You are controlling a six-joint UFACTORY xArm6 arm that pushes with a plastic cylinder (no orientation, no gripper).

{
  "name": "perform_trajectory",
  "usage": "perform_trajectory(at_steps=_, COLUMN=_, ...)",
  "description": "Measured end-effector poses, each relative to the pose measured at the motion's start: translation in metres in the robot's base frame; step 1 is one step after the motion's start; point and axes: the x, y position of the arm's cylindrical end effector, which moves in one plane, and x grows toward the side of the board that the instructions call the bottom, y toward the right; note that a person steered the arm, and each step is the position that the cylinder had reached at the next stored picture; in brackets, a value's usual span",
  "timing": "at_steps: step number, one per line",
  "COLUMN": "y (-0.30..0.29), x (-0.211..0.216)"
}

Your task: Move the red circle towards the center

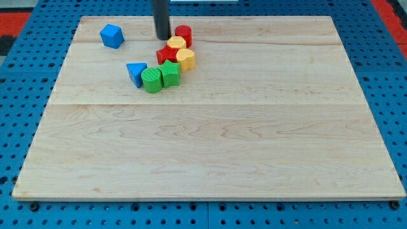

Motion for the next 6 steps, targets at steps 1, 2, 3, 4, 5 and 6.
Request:
perform_trajectory(at_steps=1, y=0.018, x=-0.011)
perform_trajectory(at_steps=2, y=0.054, x=0.021)
perform_trajectory(at_steps=3, y=0.084, x=0.061)
perform_trajectory(at_steps=4, y=0.078, x=0.006)
perform_trajectory(at_steps=5, y=0.137, x=0.035)
perform_trajectory(at_steps=6, y=0.129, x=0.099)
